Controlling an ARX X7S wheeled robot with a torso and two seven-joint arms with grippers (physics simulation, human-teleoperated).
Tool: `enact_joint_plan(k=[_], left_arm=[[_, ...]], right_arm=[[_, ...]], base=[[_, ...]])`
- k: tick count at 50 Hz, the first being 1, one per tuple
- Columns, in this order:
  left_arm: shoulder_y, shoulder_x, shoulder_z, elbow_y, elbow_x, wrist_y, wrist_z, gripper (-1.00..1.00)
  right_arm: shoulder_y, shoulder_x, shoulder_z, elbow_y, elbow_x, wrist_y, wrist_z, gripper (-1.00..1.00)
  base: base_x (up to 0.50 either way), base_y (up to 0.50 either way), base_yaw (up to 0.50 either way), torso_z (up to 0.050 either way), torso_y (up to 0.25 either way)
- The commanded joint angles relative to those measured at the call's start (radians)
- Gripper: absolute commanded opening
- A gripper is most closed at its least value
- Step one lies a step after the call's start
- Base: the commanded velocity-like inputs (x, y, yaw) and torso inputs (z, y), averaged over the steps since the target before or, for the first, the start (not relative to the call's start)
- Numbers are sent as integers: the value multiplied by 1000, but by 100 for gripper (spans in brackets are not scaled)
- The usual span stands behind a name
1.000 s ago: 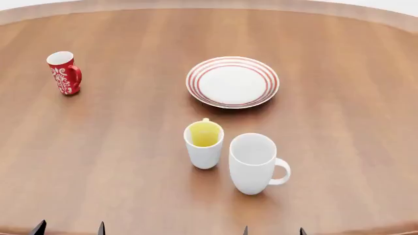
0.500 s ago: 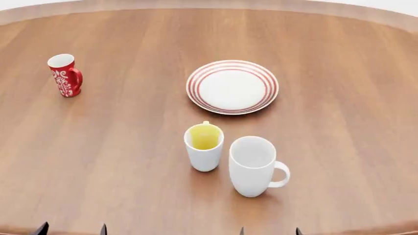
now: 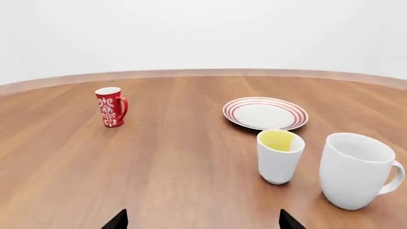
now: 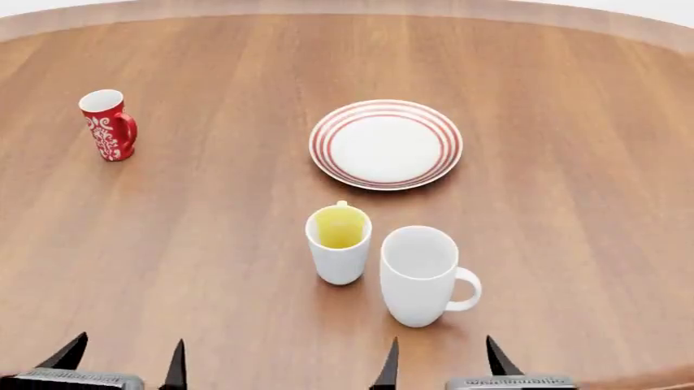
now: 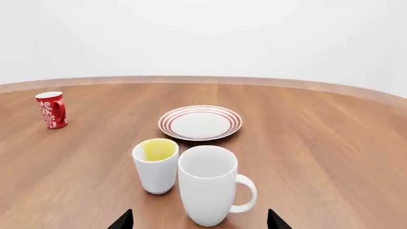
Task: Pick up the red mug and put it on the plate
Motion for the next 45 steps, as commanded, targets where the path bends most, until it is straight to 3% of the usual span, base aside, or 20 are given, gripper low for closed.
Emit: enact_joint_plan(k=[1,8,22,28,36,45], left_arm=[[-114,-11,-9,165,-18,-267,4,100],[-161,-16,-19,200,-46,-346,-1,100],[-165,-22,-13,170,-60,-332,-8,100],[-169,-27,-14,161,-66,-330,-9,100],[-181,-31,-16,142,-75,-330,-13,100],[-182,-35,-12,136,-81,-327,-20,100]], right_arm=[[135,13,57,-205,97,360,-24,100],[197,27,82,-286,131,480,3,100],[207,33,86,-255,140,463,13,100],[267,34,174,-162,110,454,93,100],[354,81,280,-79,124,489,119,100],[343,82,274,-56,143,461,92,100]], base=[[0,0,0,0,0],[0,0,0,0,0],[0,0,0,0,0],[0,-11,0,0,0],[15,-426,0,0,0],[99,0,0,0,0]])
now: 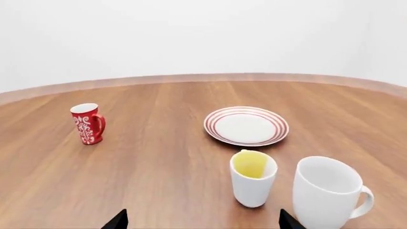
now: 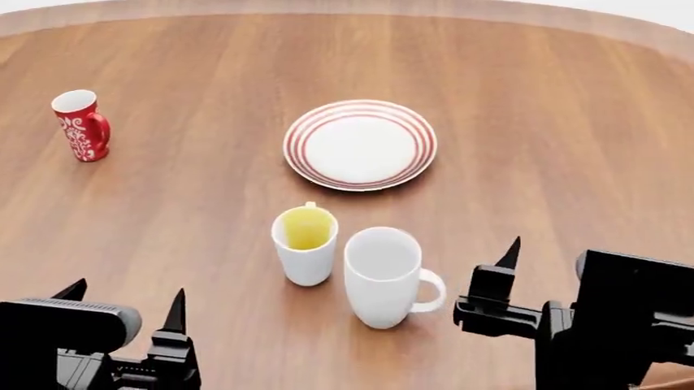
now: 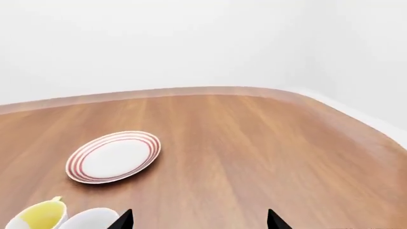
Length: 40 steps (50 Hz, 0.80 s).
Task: Pick up the red mug and put it on the plate
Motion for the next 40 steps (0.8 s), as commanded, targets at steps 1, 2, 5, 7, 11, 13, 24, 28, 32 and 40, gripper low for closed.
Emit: enact_joint_plan(k=[1,2,5,7,11,13,24,28,32,40], left_arm=[[-11,12,-21,-14,11,-2,15,100],[-13,12,-26,-12,6,-5,14,100],[-16,12,-27,-18,5,-2,11,100],[-17,10,-27,-20,3,-2,9,100],[-18,7,-28,-18,1,-2,5,100],[-19,6,-29,-16,-2,-5,3,100],[-20,-3,-33,-14,-14,-9,-2,100],[-19,-4,-31,-19,-16,-6,-4,100],[-21,-6,-28,-19,-18,-7,-6,100],[-22,-9,-28,-20,-23,-6,-11,100]], right_arm=[[29,0,55,51,6,-17,-40,100],[32,-2,57,52,5,-9,-31,100],[37,1,53,52,5,-2,-28,100],[35,5,50,49,9,-1,-34,100],[39,7,46,58,9,-1,-33,100],[43,8,45,60,9,2,-30,100],[52,10,26,83,-17,-9,3,100],[64,2,34,109,-19,-7,20,100],[61,1,38,117,-8,-21,9,100],[58,6,38,100,6,-2,7,100]], base=[[500,0,0,0,0],[500,0,0,0,0],[500,0,0,0,0],[500,0,0,0,0],[500,0,0,0,0],[500,0,0,0,0],[241,91,0,0,0],[117,250,0,0,0],[0,0,0,0,0],[375,0,0,0,0]])
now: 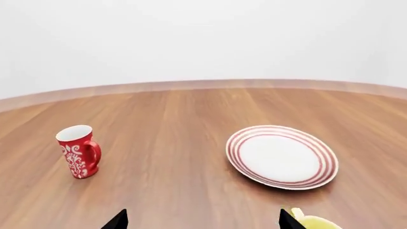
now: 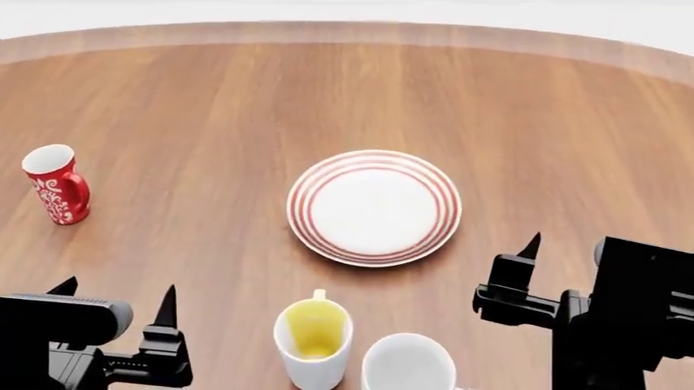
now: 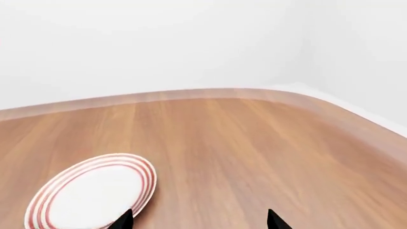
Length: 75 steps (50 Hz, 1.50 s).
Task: Pick up the red mug and put it on the plate
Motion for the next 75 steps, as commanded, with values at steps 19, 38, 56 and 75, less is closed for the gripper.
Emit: enact_joint_plan(k=[19,38,56,75], left_arm=[[-11,4,-27,15,-6,-15,2,100],[-11,-4,-29,-2,-22,-4,-2,100],[-15,-8,-13,-25,-25,9,-7,100],[-110,109,-175,-171,49,-44,-333,100]], right_arm=[[11,-8,31,3,7,27,-6,100],[29,6,61,54,8,16,15,100],[32,6,61,84,5,-1,32,100],[33,8,50,90,18,-3,27,100]], base=[[500,0,0,0,1],[500,0,0,0,1],[444,0,0,0,1],[0,0,0,0,0]])
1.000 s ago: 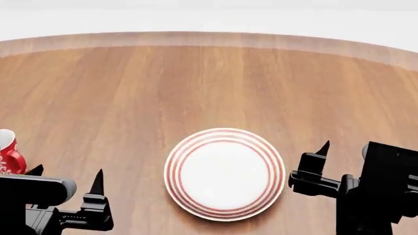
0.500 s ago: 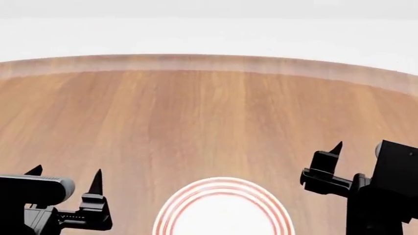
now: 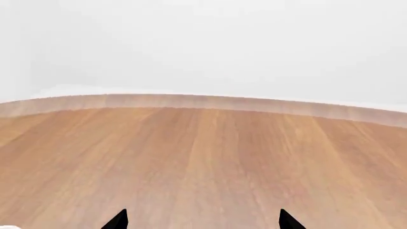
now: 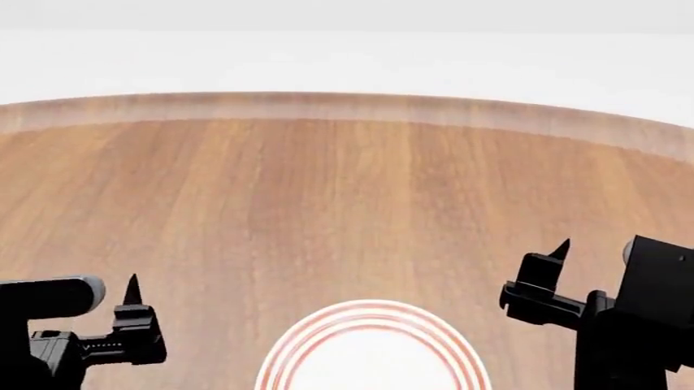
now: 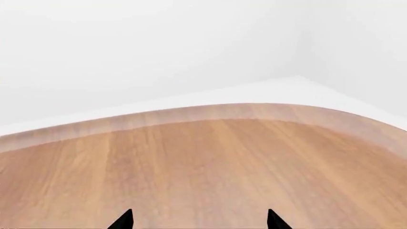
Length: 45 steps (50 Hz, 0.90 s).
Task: Pick up the red mug and put it on the plate
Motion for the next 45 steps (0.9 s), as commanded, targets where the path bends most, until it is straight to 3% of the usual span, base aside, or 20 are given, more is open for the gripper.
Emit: enact_joint_plan(k=[1,4,19,45], left_arm=[[-76,102,-145,-120,74,-27,-211,100],[-111,127,-195,-185,113,-9,-324,100],[-181,120,-273,-394,133,94,-469,100],[-297,67,-258,-735,81,227,-393,100]], right_arm=[[6,-18,21,9,-11,2,-19,100],[5,-18,17,8,-11,1,-18,100],[1,-23,2,44,-12,-31,-22,100],[1,-22,-12,90,-8,-65,-24,100]], base=[[0,0,0,0,0],[0,0,0,0,0],[0,0,0,0,0],[0,0,0,0,0]])
